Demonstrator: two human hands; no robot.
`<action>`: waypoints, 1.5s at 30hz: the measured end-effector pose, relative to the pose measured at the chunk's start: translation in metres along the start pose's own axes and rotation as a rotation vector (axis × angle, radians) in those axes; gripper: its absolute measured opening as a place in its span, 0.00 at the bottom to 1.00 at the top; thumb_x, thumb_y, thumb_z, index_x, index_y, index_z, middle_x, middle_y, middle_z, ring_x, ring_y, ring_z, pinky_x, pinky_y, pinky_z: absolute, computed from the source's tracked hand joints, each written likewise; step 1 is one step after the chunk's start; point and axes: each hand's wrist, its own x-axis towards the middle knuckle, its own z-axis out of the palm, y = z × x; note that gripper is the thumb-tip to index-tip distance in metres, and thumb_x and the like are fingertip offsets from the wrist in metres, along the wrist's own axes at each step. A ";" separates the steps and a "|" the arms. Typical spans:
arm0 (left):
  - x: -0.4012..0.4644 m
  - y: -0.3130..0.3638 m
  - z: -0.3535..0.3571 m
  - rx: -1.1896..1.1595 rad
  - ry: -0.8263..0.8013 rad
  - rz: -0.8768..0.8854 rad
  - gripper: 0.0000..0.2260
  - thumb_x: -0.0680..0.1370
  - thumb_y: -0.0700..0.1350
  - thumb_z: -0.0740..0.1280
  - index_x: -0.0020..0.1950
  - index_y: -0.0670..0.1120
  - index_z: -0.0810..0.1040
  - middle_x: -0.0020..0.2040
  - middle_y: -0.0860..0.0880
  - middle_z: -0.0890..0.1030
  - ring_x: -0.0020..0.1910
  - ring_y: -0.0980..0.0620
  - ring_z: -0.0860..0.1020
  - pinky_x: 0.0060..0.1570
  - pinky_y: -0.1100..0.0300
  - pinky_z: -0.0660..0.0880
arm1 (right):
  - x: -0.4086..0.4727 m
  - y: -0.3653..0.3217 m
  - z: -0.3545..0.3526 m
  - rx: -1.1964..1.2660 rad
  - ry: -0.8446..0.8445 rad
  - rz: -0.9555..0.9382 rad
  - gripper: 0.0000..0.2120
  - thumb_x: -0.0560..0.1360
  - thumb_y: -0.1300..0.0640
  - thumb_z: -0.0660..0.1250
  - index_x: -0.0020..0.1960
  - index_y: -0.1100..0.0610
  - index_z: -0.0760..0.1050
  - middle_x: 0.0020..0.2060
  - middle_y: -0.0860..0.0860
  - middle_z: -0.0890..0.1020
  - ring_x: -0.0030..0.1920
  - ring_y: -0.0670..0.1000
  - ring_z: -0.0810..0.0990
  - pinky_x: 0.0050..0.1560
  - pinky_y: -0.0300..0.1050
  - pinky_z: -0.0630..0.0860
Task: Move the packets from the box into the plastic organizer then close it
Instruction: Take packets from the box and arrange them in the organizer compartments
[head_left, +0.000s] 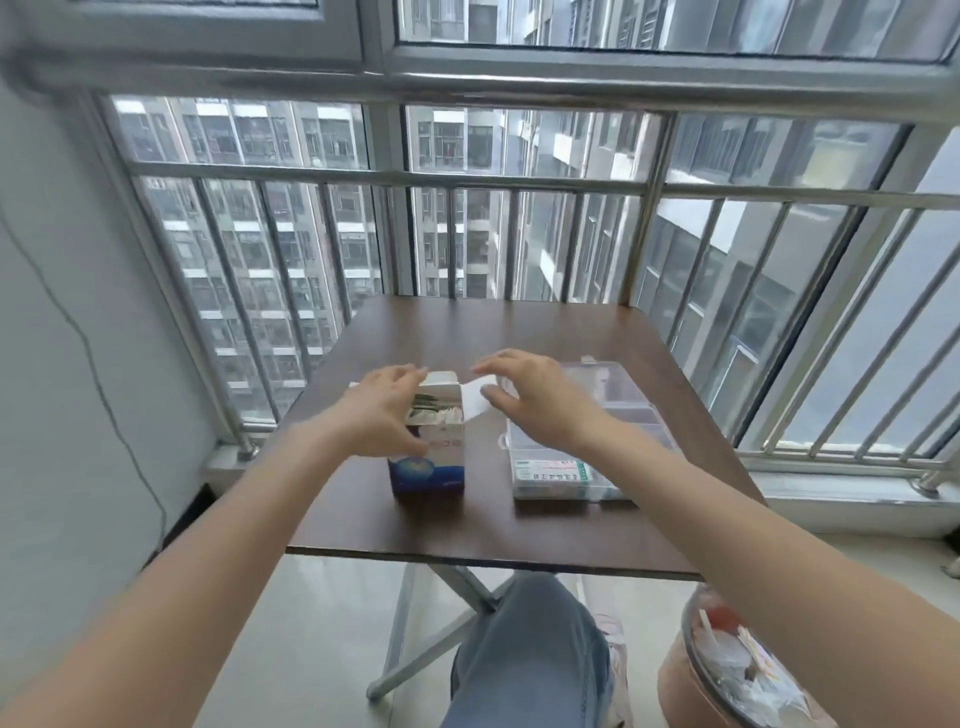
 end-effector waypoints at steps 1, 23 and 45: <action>0.001 -0.006 -0.001 0.024 -0.042 0.001 0.43 0.71 0.51 0.73 0.77 0.45 0.51 0.77 0.45 0.55 0.74 0.46 0.55 0.71 0.57 0.54 | 0.005 -0.004 0.004 -0.024 -0.029 0.003 0.14 0.79 0.58 0.60 0.64 0.58 0.75 0.62 0.53 0.77 0.63 0.52 0.73 0.65 0.43 0.65; -0.018 -0.039 0.028 -0.251 0.279 0.184 0.33 0.65 0.47 0.78 0.67 0.47 0.70 0.59 0.49 0.74 0.59 0.49 0.71 0.49 0.66 0.61 | 0.028 -0.045 0.054 -0.411 -0.034 -0.371 0.05 0.75 0.55 0.67 0.47 0.53 0.81 0.47 0.50 0.79 0.49 0.51 0.74 0.47 0.45 0.69; -0.009 -0.040 0.020 -0.302 0.188 0.156 0.31 0.65 0.45 0.78 0.65 0.48 0.71 0.60 0.50 0.75 0.58 0.49 0.72 0.49 0.65 0.64 | 0.034 -0.038 0.051 -0.019 -0.076 -0.267 0.05 0.72 0.58 0.72 0.47 0.55 0.83 0.46 0.51 0.83 0.43 0.48 0.73 0.44 0.45 0.74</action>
